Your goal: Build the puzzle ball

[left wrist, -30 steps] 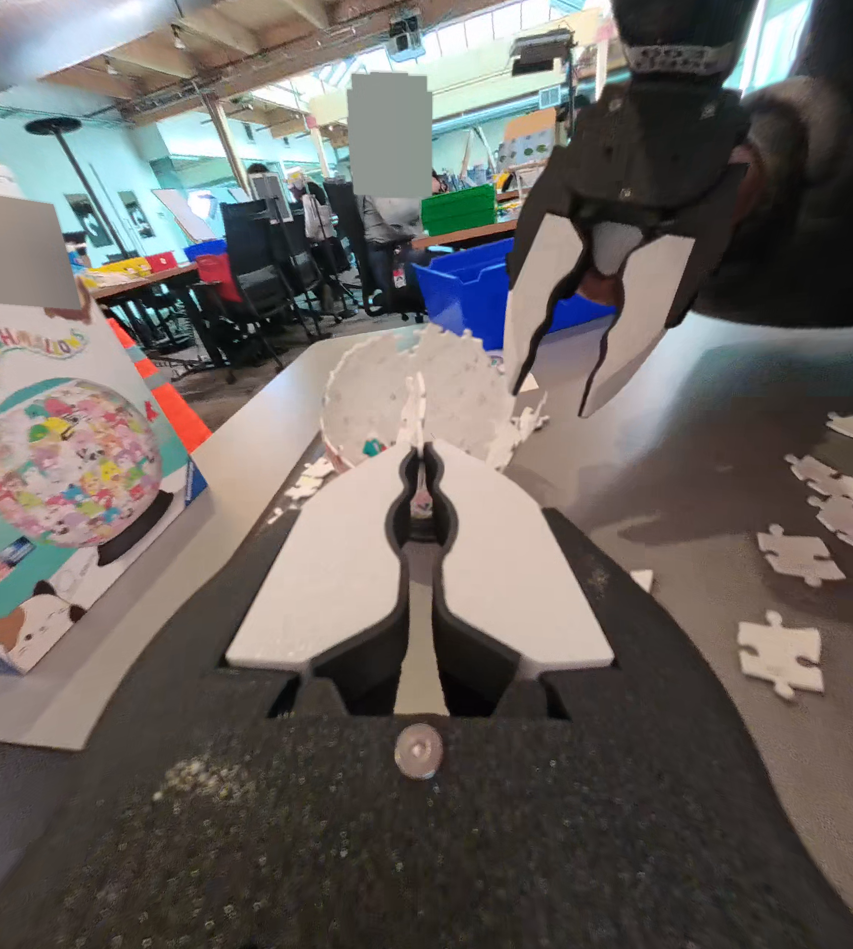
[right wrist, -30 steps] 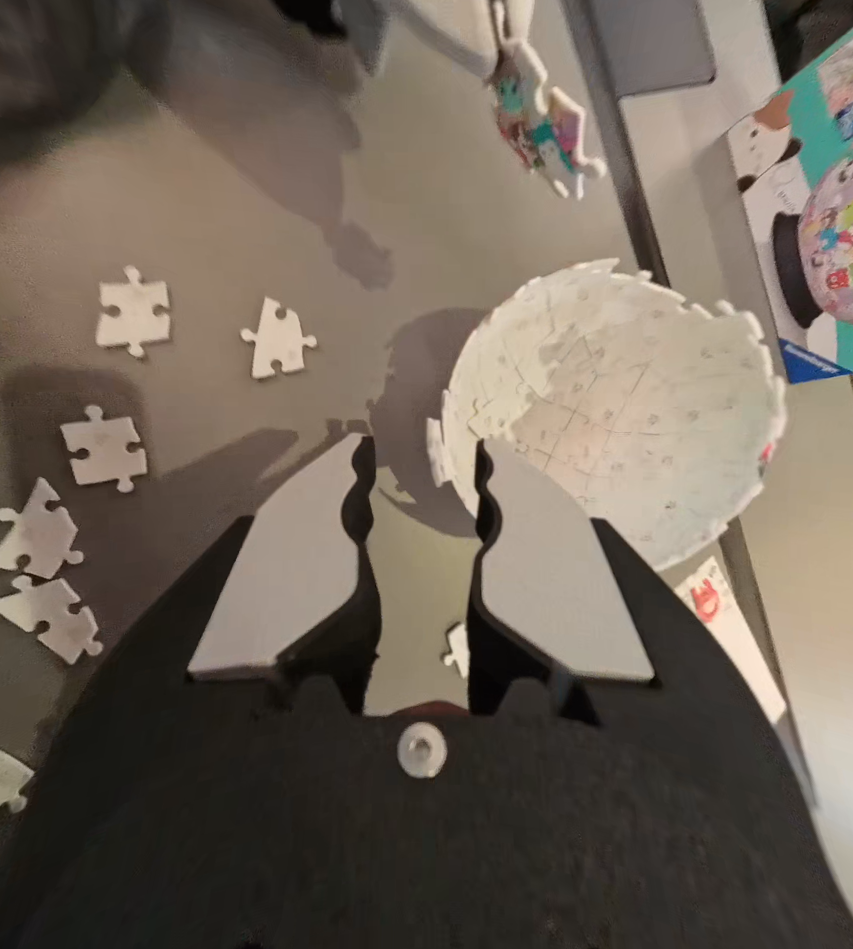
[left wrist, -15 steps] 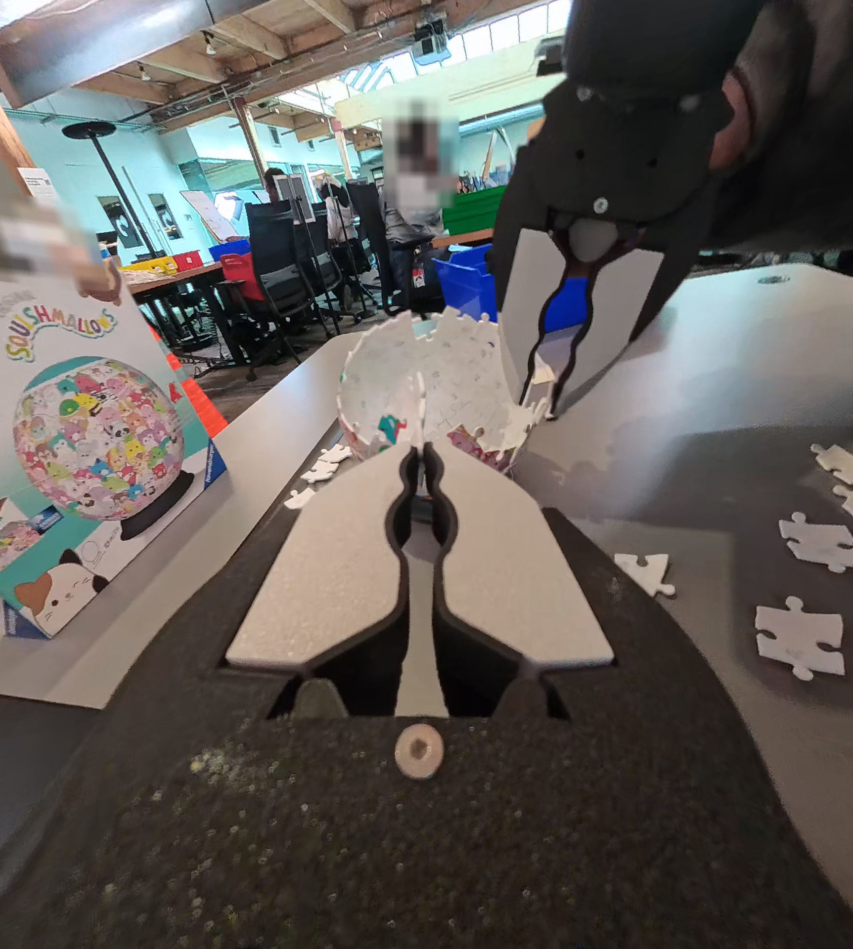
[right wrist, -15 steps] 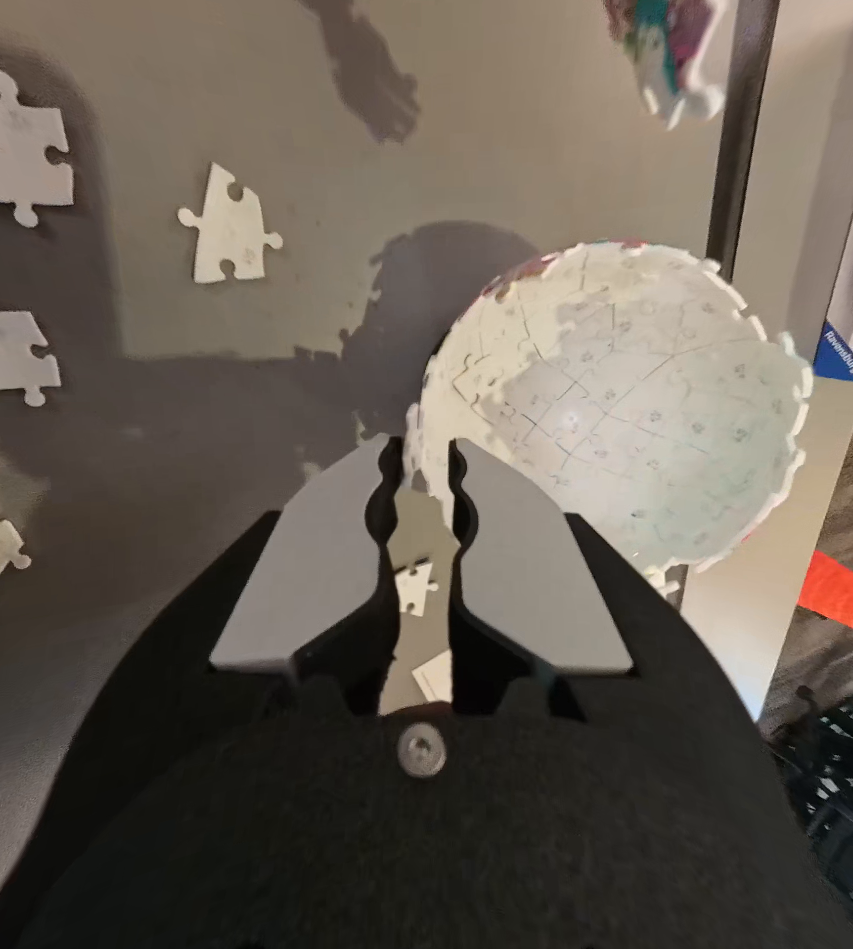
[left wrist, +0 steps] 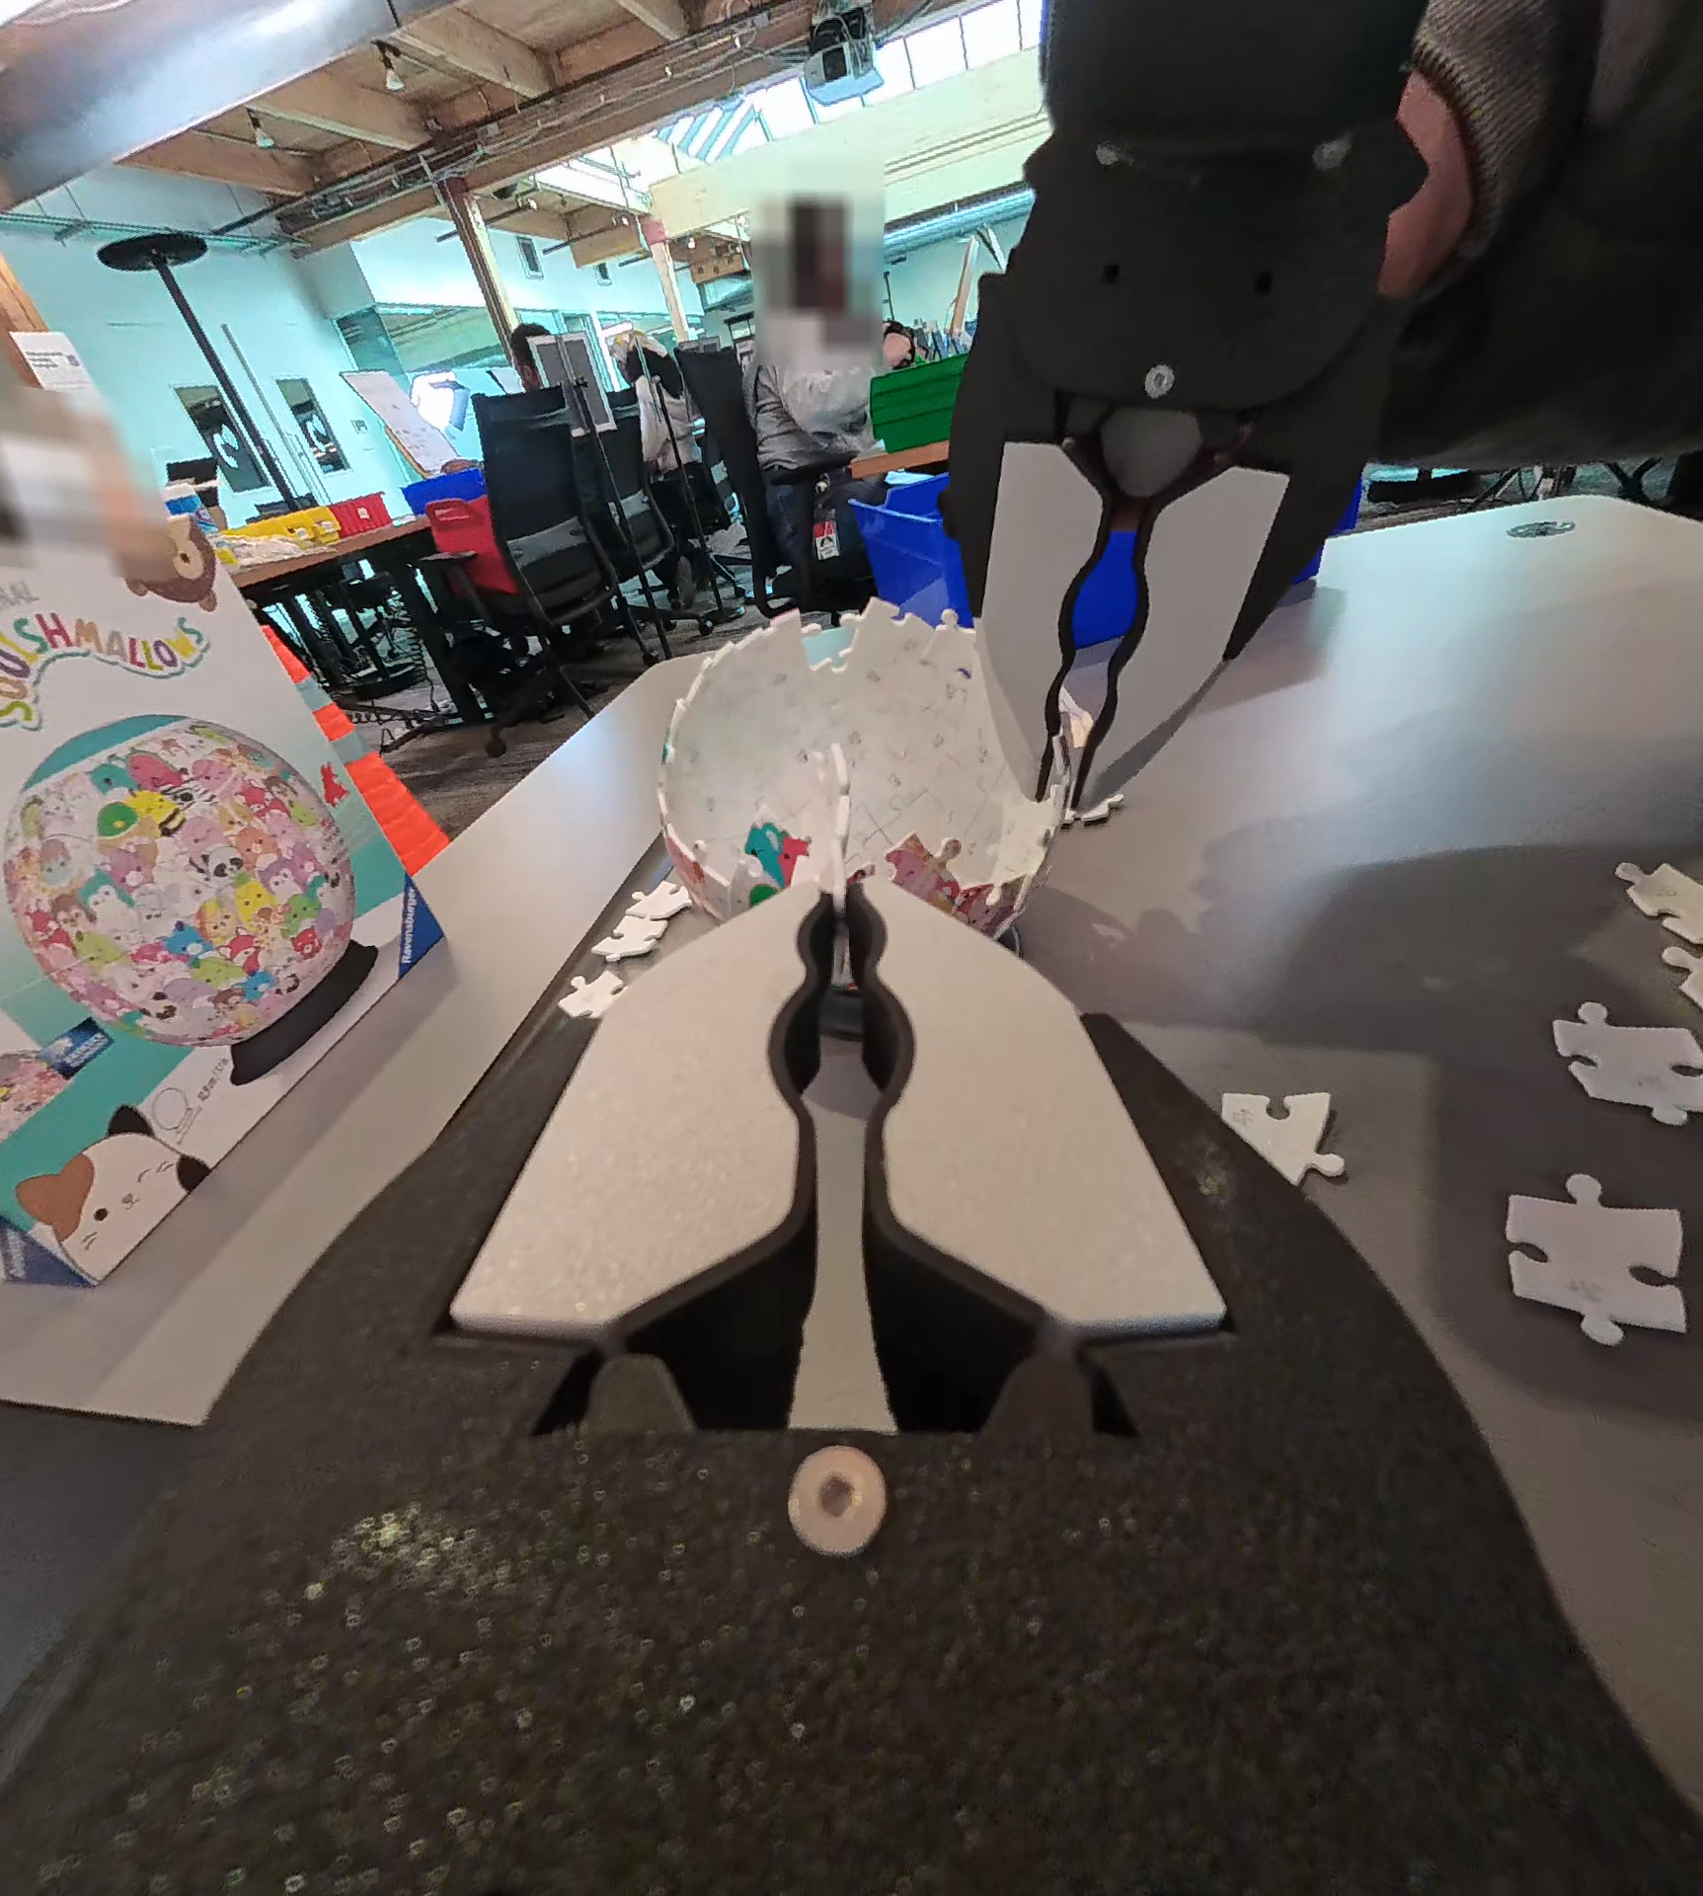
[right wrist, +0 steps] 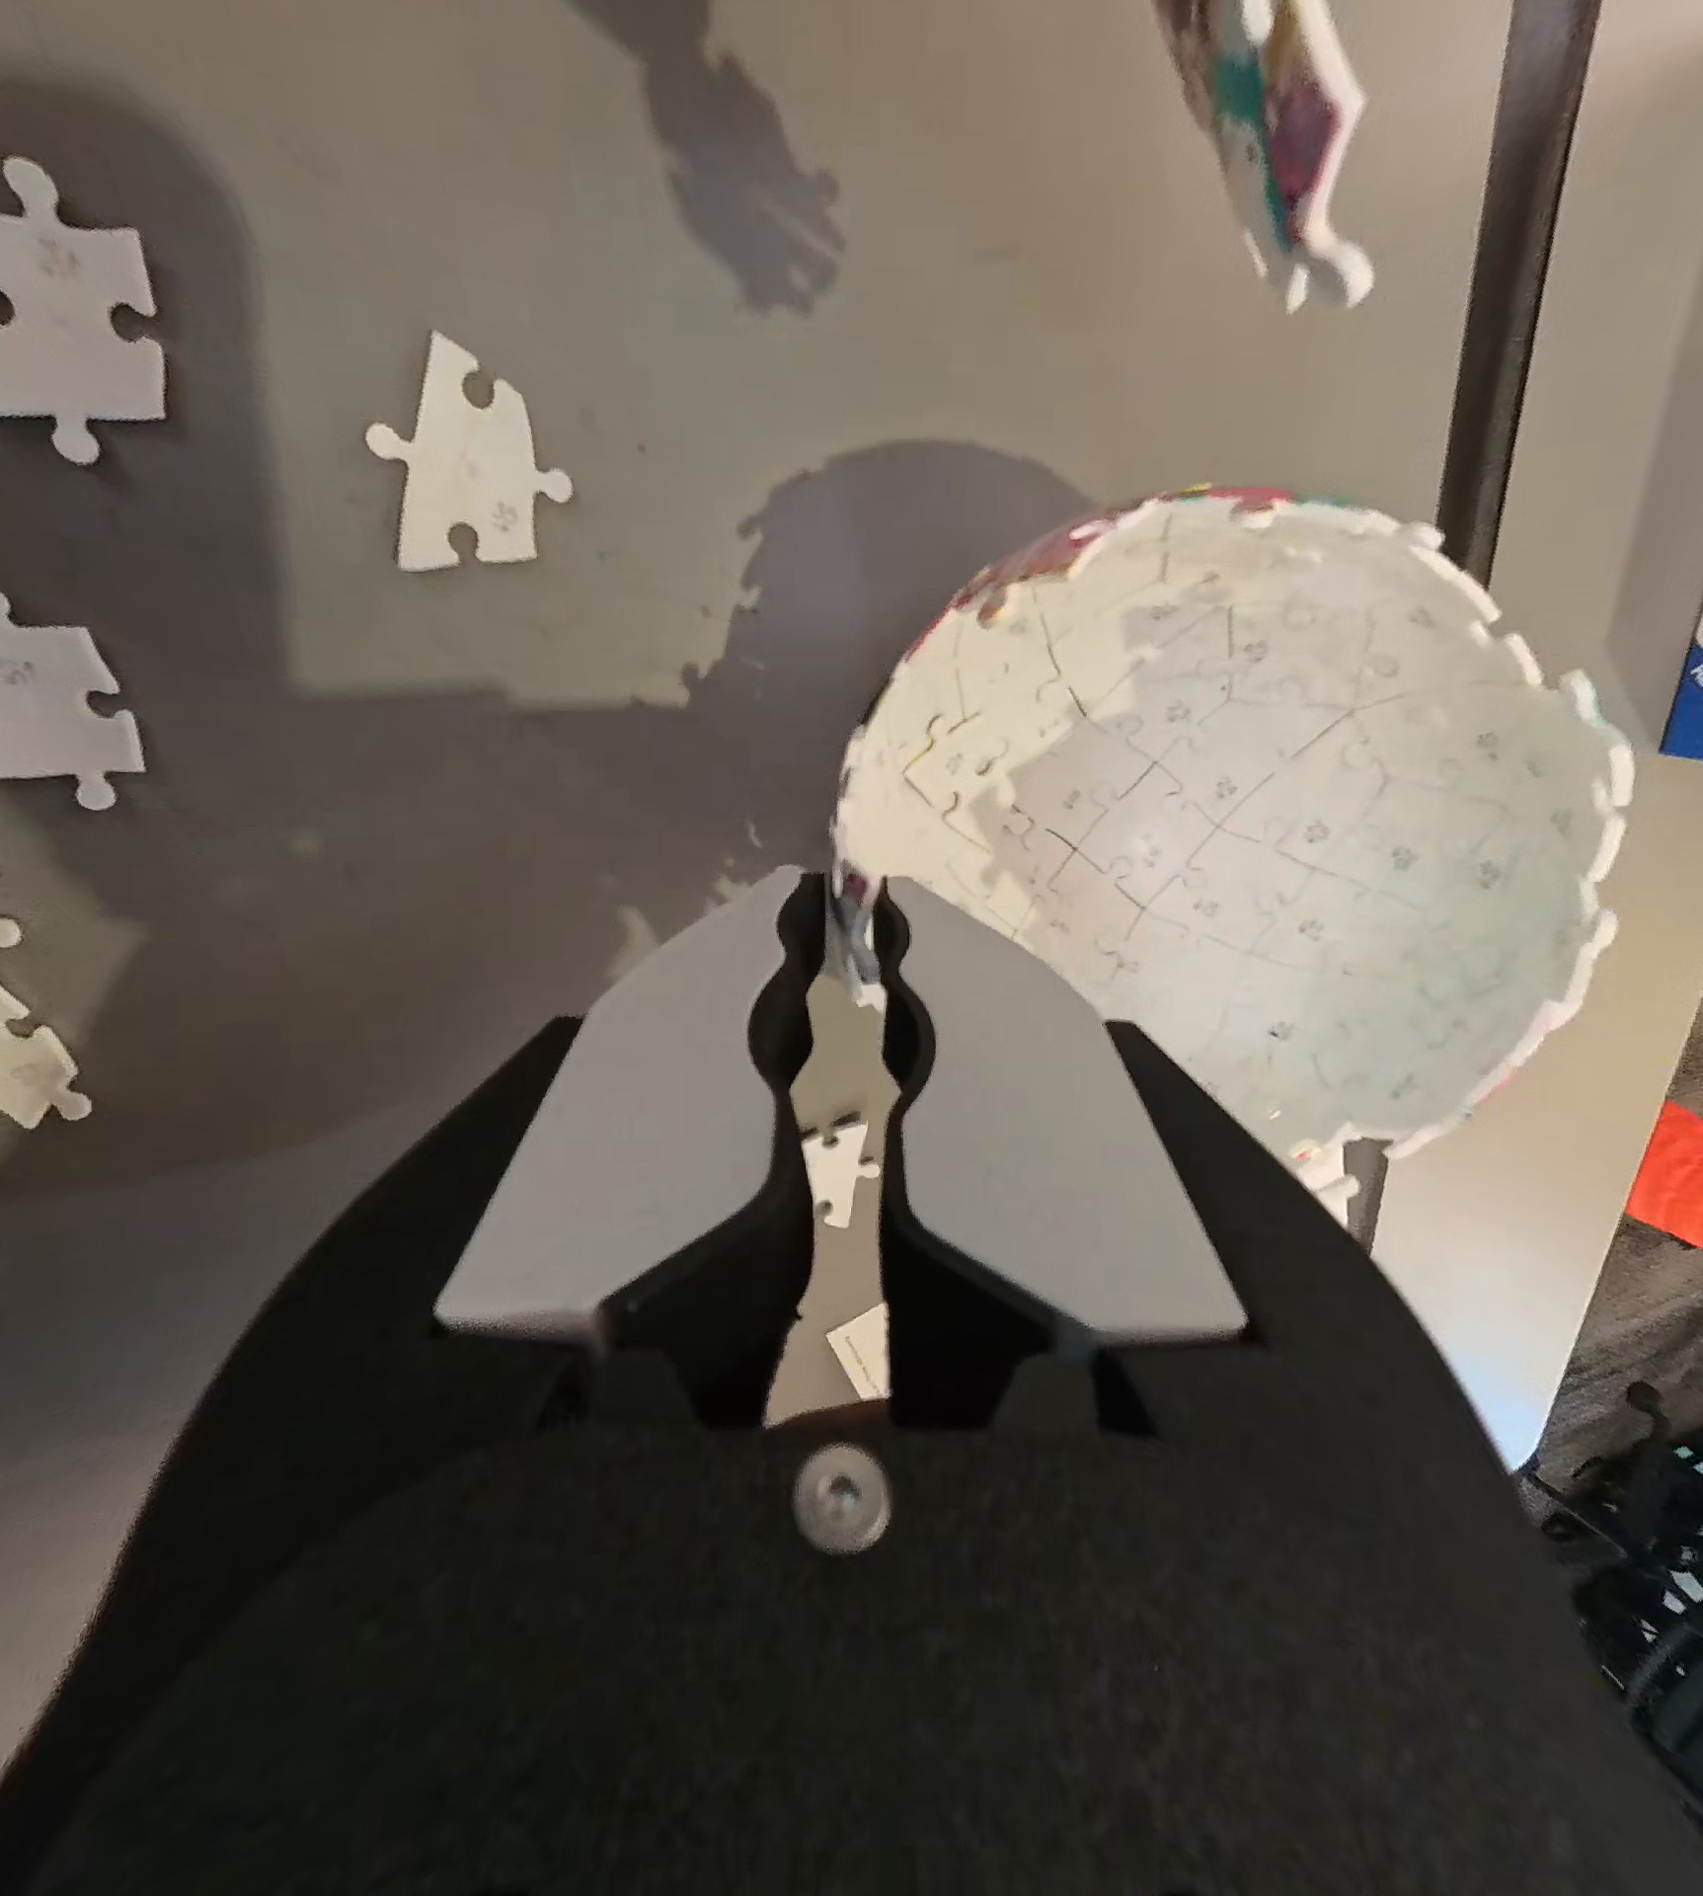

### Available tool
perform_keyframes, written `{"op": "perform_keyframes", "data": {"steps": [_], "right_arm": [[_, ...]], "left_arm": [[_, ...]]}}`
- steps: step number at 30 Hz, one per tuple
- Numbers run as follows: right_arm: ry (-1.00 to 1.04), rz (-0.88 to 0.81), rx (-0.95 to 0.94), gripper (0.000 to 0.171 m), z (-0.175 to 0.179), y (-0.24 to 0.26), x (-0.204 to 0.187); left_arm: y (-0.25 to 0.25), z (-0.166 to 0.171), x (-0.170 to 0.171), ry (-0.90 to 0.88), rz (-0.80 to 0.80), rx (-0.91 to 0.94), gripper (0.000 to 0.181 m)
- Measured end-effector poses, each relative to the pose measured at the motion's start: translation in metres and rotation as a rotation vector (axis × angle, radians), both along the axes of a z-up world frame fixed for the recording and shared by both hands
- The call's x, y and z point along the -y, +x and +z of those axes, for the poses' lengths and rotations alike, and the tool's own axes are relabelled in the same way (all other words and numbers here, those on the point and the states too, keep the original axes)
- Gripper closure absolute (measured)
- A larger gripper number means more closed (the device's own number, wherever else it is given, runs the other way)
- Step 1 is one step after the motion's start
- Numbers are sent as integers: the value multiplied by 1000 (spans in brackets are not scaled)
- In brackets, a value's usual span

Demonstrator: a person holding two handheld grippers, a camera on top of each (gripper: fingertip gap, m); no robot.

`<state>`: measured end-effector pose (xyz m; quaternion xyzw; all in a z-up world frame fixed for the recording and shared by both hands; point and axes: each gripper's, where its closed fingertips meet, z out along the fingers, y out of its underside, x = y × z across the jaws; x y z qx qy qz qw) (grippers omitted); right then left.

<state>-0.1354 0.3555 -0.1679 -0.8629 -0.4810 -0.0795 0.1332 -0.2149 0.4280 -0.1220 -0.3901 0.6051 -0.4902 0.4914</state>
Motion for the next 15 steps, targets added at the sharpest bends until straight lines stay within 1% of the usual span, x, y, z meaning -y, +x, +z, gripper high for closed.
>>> {"op": "perform_keyframes", "data": {"steps": [5, 9, 15], "right_arm": [[-29, 27, -14, 162, -3, -5, -1], [-51, 45, 11, 164, -7, -2, -4], [-83, 51, -17, 168, -8, -3, -4]], "left_arm": [[0, -1, 1, 7, -3, -4, 179], [0, -1, 1, 8, -4, -4, 180], [1, -2, 2, 17, -8, -9, 179]]}}
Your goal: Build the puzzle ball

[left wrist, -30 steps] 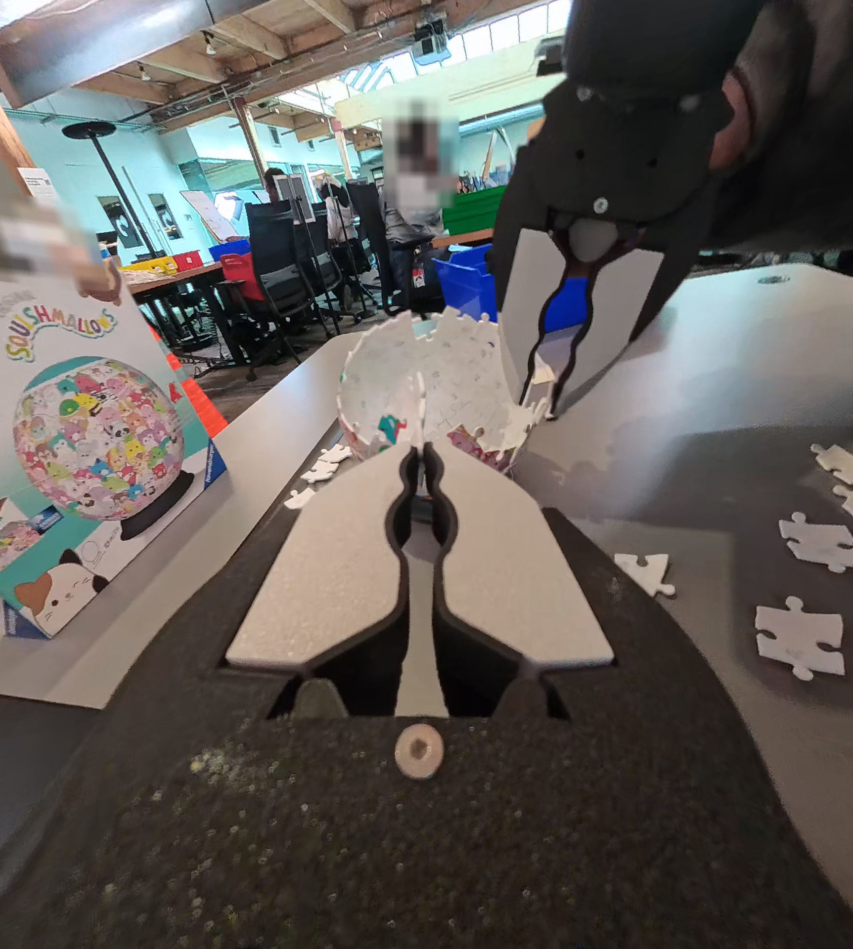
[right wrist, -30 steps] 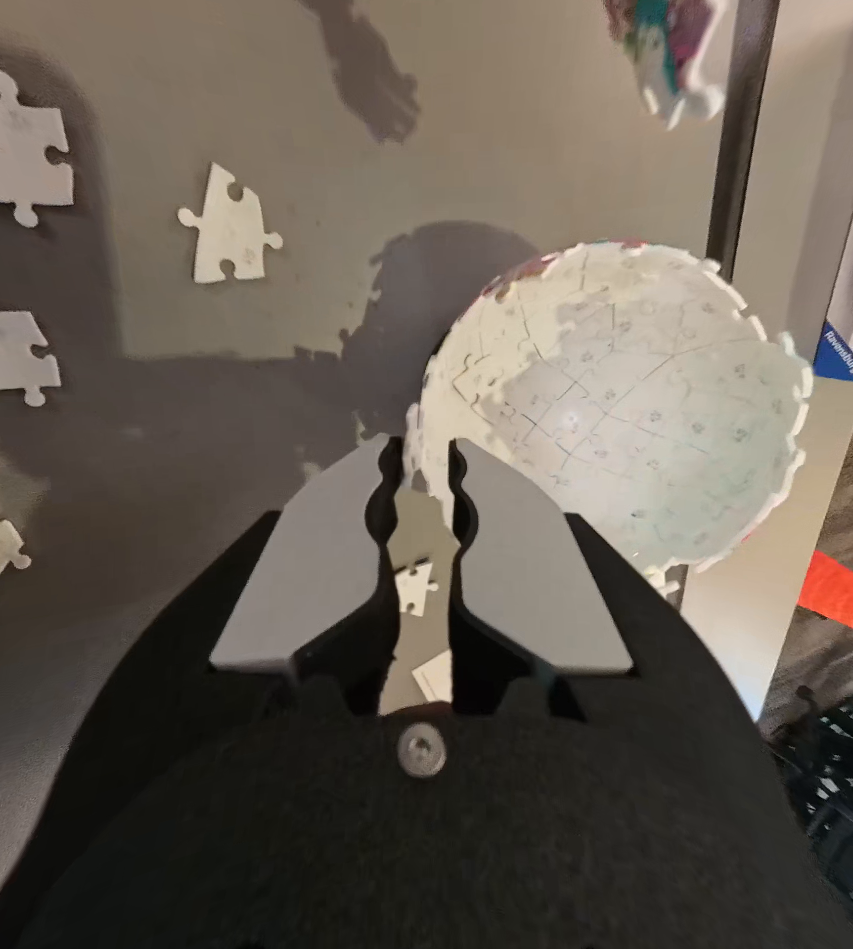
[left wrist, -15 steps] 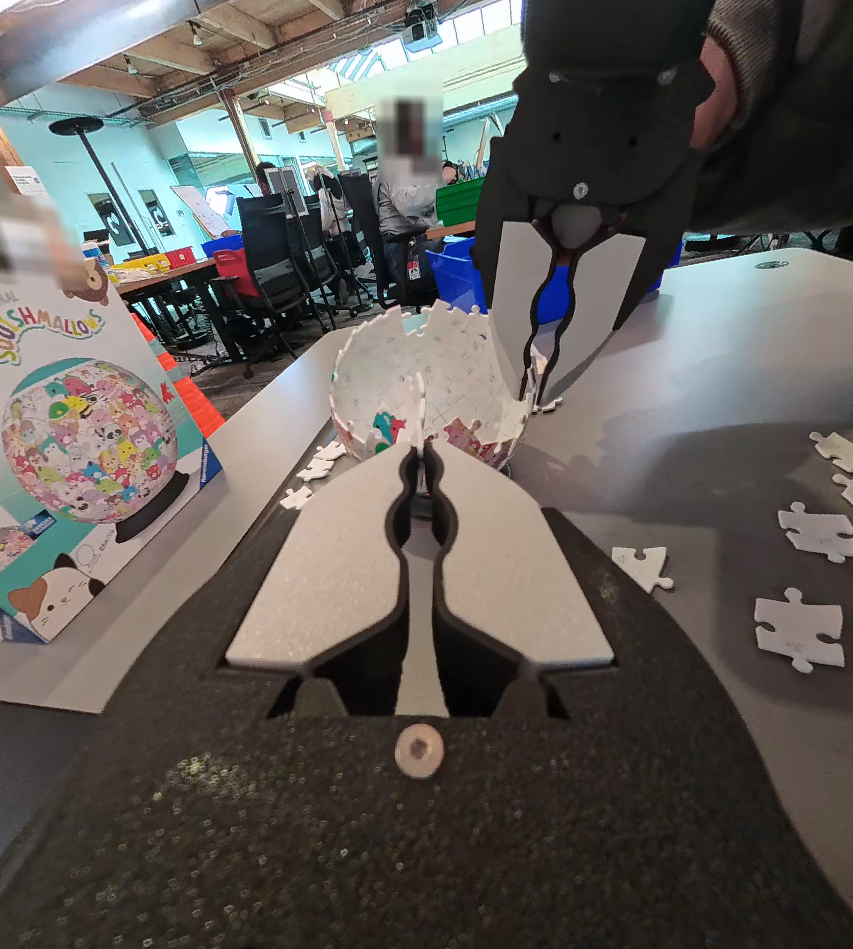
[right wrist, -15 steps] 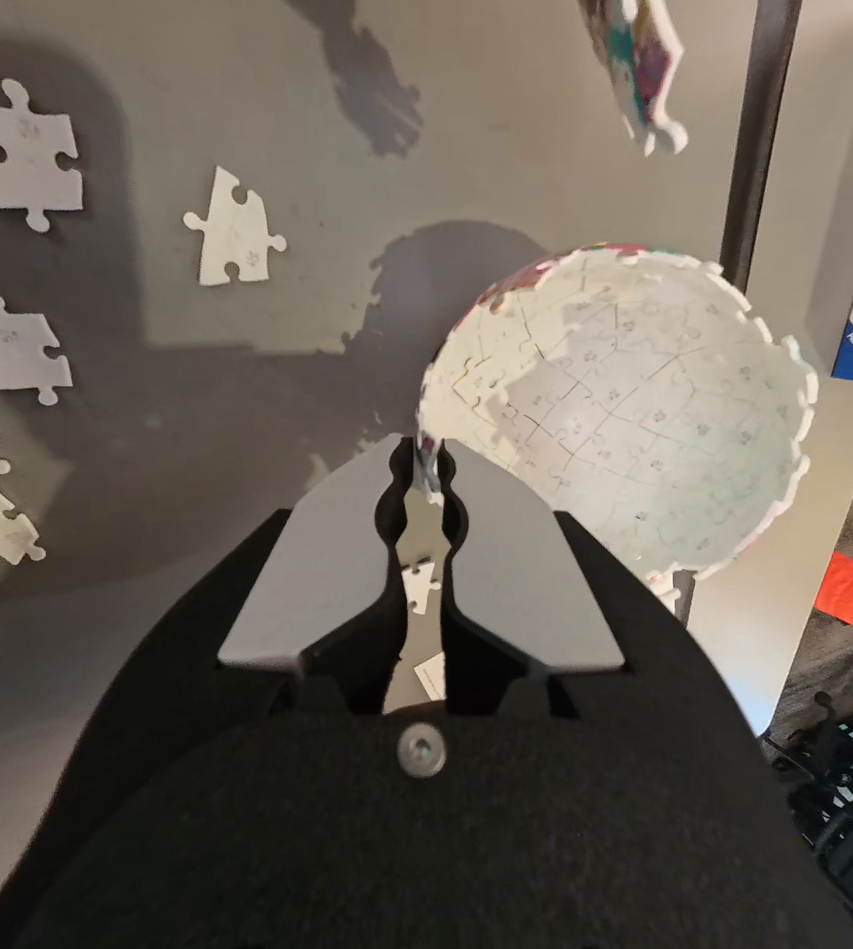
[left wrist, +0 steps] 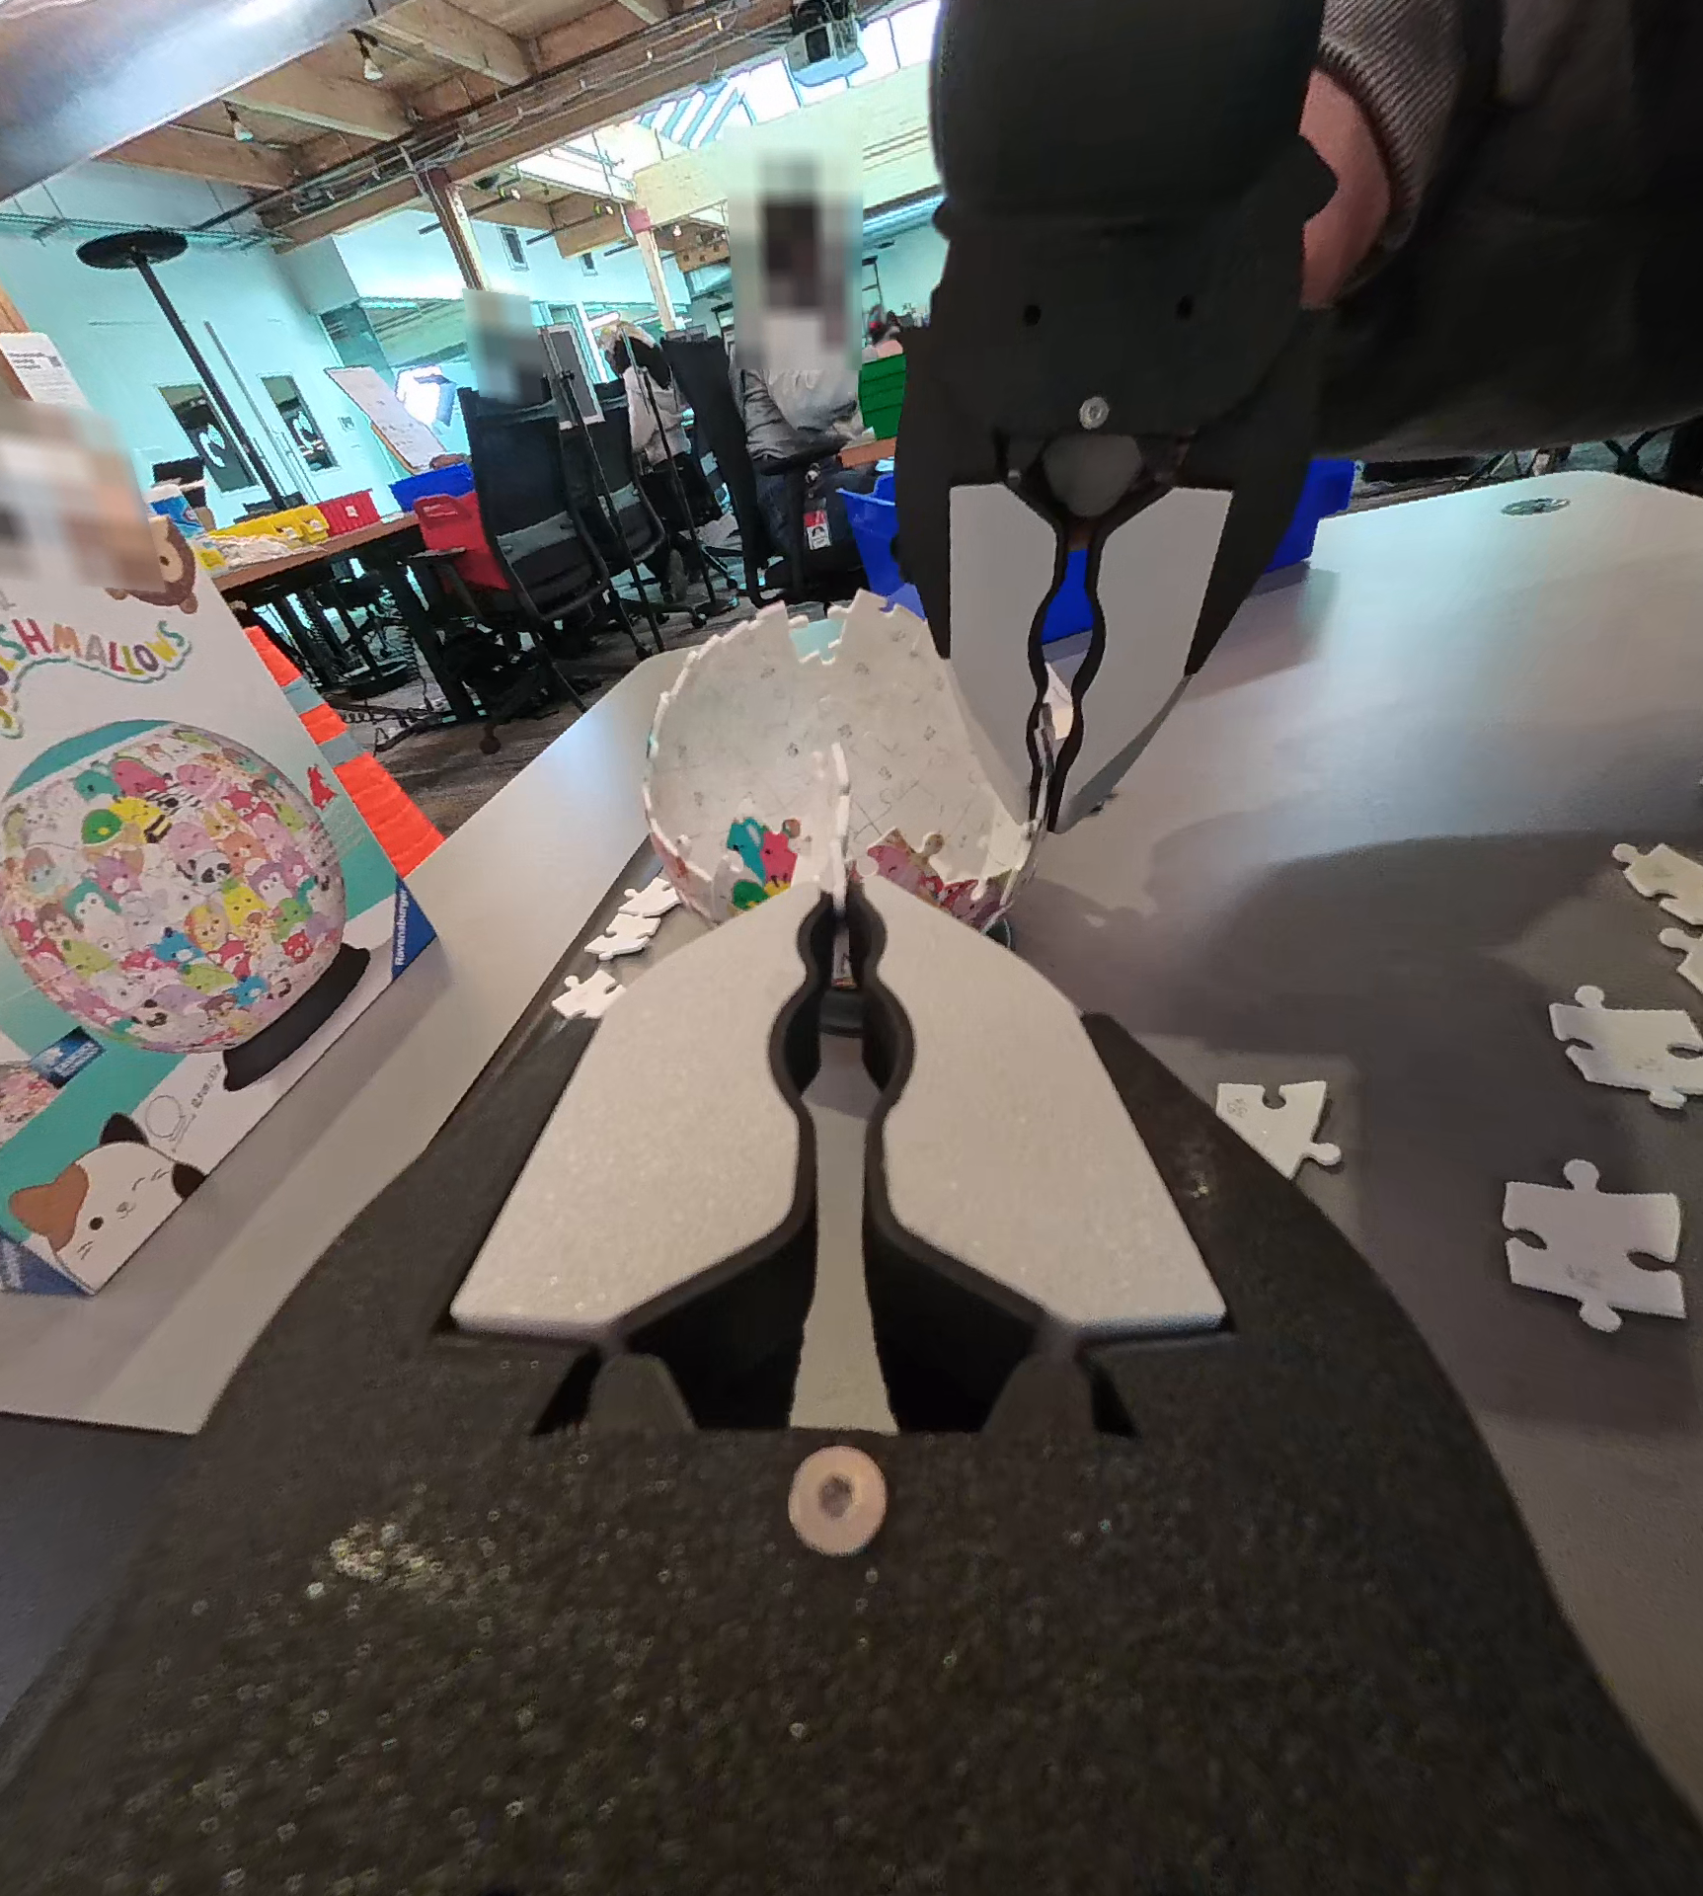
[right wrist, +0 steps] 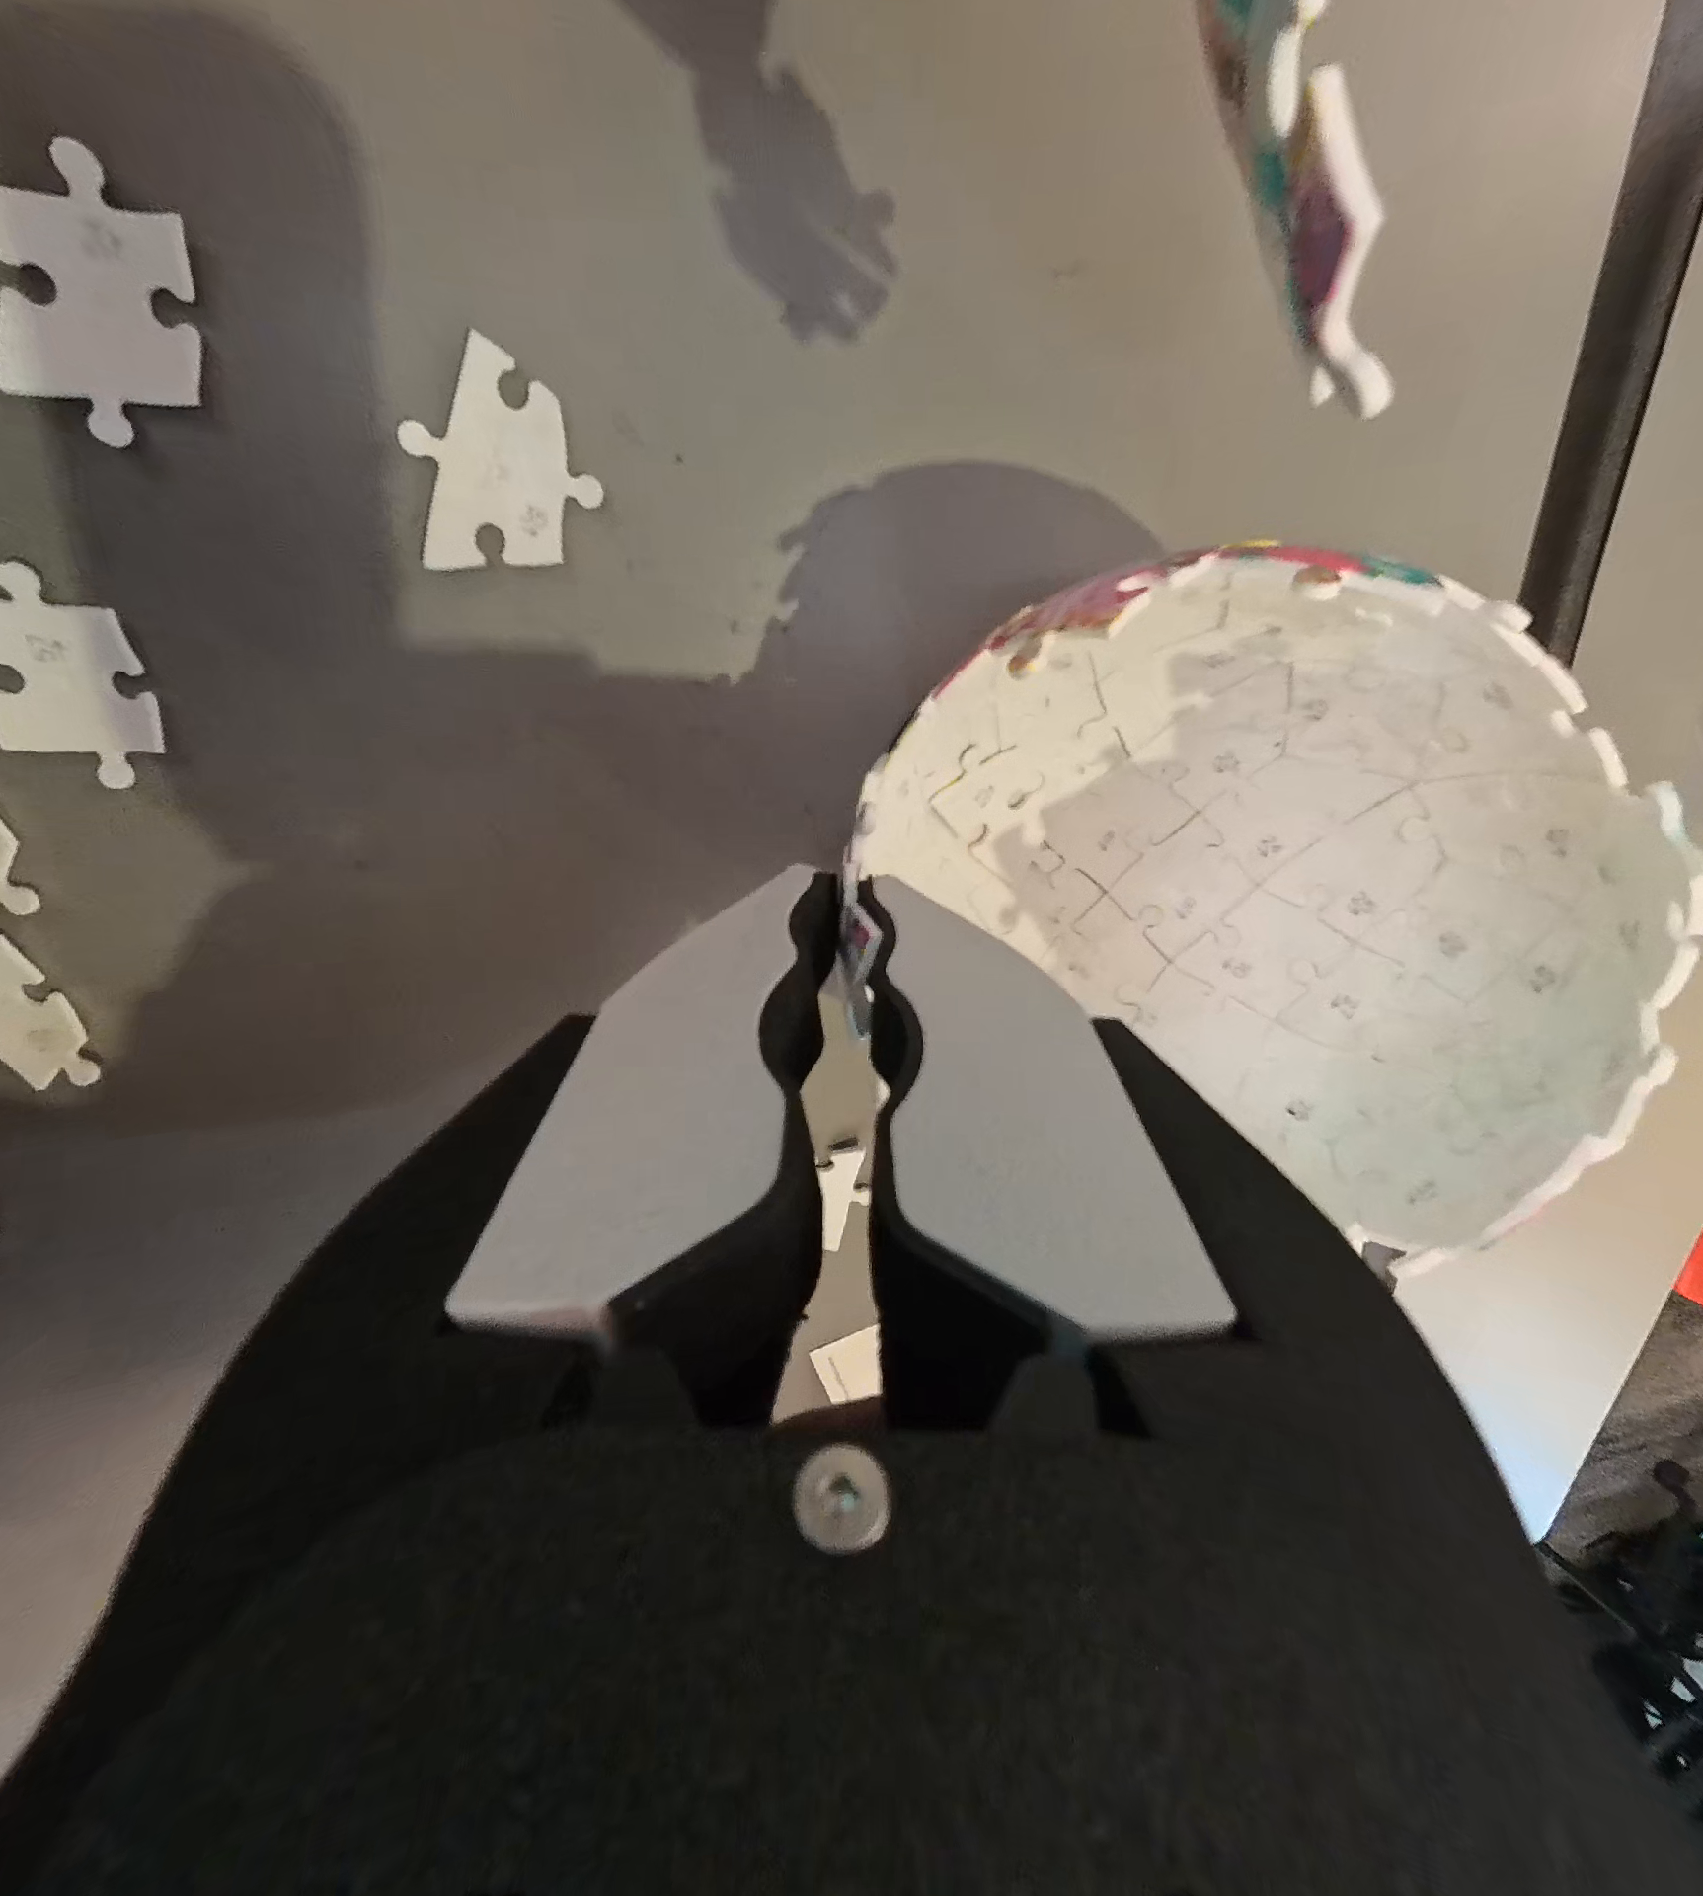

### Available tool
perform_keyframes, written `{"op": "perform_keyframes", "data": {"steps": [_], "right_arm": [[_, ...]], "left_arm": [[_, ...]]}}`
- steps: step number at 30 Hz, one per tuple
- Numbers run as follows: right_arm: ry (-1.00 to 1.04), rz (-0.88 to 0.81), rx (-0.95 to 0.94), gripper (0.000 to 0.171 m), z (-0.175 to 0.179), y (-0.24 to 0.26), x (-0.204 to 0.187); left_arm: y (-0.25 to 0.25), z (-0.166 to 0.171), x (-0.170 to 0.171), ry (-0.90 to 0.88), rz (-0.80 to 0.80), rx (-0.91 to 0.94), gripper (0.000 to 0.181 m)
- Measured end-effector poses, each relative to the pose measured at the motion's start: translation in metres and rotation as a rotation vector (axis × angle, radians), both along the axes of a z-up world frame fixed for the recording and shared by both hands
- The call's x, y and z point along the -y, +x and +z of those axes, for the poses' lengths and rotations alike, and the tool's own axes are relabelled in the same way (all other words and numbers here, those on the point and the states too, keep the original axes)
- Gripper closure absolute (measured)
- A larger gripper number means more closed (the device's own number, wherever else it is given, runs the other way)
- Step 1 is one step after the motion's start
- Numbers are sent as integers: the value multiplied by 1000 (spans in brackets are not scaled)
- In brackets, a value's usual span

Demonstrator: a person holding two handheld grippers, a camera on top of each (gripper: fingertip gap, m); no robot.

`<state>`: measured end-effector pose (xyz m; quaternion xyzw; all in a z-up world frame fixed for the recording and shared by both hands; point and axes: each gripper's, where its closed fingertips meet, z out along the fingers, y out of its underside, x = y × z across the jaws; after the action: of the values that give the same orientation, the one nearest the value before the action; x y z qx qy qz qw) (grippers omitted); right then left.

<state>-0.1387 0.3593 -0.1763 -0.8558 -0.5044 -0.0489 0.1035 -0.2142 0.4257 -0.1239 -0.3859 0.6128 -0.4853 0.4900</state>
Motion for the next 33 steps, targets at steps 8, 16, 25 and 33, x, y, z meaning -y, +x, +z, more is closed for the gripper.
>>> {"op": "perform_keyframes", "data": {"steps": [8, 16, 25, 33], "right_arm": [[-28, 1, -21, 168, -1, 1, 0], [-35, 23, 5, 156, 2, 7, 3], [-51, 34, -8, 169, 2, 6, 4], [67, -10, -68, 148, 26, 4, 5]], "left_arm": [[0, 0, 1, 4, -2, -2, 179], [0, -1, 2, 10, -6, -5, 179], [1, -2, 4, 15, -14, -11, 179], [-1, 9, 14, -68, -112, -25, 180]]}}
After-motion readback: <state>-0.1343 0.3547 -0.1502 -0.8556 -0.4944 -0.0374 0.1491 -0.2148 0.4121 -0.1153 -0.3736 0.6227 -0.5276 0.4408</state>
